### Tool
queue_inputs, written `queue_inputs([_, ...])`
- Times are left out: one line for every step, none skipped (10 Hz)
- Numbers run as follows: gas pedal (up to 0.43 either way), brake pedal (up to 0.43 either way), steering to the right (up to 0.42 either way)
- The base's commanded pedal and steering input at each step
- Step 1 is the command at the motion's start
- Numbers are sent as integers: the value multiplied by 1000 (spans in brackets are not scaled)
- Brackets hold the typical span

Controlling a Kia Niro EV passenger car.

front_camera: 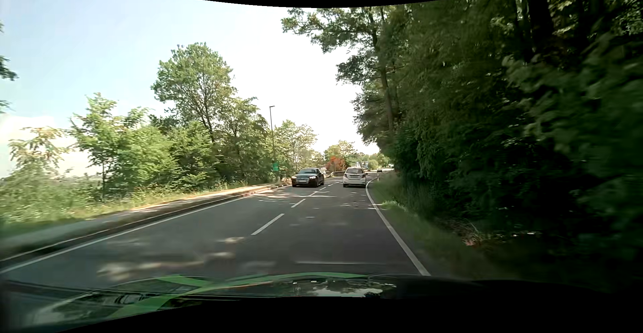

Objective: Follow the waypoints while adhering to traffic rules and regulations

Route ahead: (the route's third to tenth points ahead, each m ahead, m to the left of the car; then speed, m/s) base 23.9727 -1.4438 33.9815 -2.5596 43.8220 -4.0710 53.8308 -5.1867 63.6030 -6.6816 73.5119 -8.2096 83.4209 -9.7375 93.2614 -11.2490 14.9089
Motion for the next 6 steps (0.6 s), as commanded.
queue_inputs([240, 0, 16])
queue_inputs([240, 0, 16])
queue_inputs([240, 0, 16])
queue_inputs([240, 0, 16])
queue_inputs([197, 0, 16])
queue_inputs([157, 0, 16])
